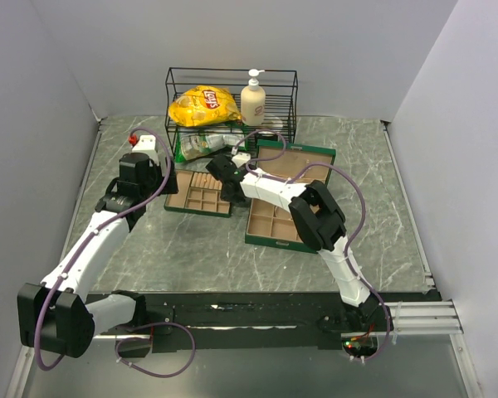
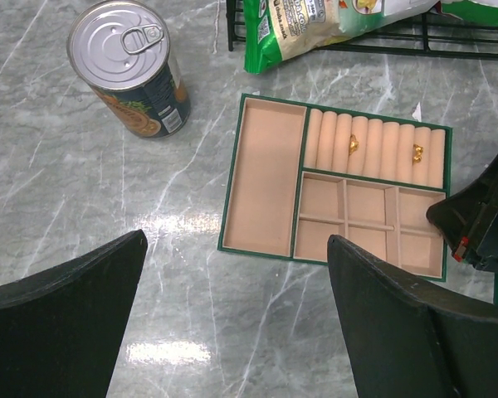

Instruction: Organize the mixed jewelry

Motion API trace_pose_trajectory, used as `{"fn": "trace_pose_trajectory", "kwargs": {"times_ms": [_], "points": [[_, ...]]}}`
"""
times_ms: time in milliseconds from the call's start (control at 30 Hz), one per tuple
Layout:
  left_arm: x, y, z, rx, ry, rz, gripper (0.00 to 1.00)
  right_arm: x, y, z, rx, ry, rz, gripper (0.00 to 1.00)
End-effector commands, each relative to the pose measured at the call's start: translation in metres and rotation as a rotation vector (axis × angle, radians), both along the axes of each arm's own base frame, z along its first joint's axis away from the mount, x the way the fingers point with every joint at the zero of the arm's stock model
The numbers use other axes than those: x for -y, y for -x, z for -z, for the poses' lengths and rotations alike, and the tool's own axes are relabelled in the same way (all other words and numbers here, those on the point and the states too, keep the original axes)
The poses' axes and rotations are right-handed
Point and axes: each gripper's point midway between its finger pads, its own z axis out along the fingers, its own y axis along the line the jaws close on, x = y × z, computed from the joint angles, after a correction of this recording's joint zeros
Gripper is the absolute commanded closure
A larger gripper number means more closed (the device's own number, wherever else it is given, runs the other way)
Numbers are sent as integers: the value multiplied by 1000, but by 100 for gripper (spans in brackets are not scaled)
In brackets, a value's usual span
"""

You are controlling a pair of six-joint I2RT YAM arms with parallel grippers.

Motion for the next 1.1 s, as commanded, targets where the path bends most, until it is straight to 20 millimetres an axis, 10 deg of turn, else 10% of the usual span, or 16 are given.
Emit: {"fn": "trace_pose_trajectory", "kwargs": {"times_ms": [0,533,1067], "points": [[-2,-7,-22,52,13,-22,4,4,3,-6,-5,19,-28,100],[-28,4,-49,164,-2,-159,4,-1,25,-72,102,-40,-201,100],[-54,22,-84,318,12,-292,4,13,90,-113,115,-40,-315,100]]}}
